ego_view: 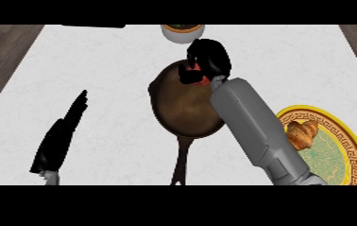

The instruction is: Pick the bell pepper from the plate and place it in the pan

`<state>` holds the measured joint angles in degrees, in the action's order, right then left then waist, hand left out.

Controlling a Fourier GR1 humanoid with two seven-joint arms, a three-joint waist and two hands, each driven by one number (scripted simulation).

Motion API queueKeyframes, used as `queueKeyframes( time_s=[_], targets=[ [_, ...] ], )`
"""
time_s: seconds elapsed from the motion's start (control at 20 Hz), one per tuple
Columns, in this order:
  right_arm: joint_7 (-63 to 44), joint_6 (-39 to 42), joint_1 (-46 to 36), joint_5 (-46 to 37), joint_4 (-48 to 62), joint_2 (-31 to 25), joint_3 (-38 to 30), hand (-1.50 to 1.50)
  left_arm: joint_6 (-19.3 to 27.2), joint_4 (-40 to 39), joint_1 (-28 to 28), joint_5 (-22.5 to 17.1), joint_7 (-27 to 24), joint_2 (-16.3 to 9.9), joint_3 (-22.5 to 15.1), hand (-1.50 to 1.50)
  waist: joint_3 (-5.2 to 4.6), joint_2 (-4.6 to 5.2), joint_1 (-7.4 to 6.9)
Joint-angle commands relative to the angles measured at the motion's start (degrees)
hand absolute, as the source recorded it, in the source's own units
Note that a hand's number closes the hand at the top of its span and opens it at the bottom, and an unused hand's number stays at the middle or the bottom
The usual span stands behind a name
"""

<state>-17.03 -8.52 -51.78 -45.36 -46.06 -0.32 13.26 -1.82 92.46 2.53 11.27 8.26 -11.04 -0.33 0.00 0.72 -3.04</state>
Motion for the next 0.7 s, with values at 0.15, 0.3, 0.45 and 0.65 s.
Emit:
queueKeyframes(
  time_s=[0.15,0.3,0.45,0.65],
  targets=[
    [3.36,1.91,-3.11,12.77,13.48,0.31,0.82,1.50,-2.07,-0.83,-2.28,-0.73,-0.44,-0.92,0.05,0.00,0.06,0.89,-2.42],
    [0.80,1.22,-1.72,21.15,15.51,0.32,-1.40,-1.50,-2.33,-0.65,-0.72,-0.45,-1.53,-0.08,-1.36,0.00,0.09,1.02,-4.05],
    [5.41,0.69,-0.51,29.58,14.87,0.32,-1.47,-1.50,-1.82,-2.41,-1.91,-0.33,-2.03,-0.14,-0.43,0.00,0.10,0.63,-2.94],
    [13.19,-8.18,-2.54,33.65,15.59,0.32,-3.12,-1.50,-0.73,-3.67,-5.43,0.13,0.19,0.67,-0.09,0.00,0.14,0.94,-2.71]
  ],
)
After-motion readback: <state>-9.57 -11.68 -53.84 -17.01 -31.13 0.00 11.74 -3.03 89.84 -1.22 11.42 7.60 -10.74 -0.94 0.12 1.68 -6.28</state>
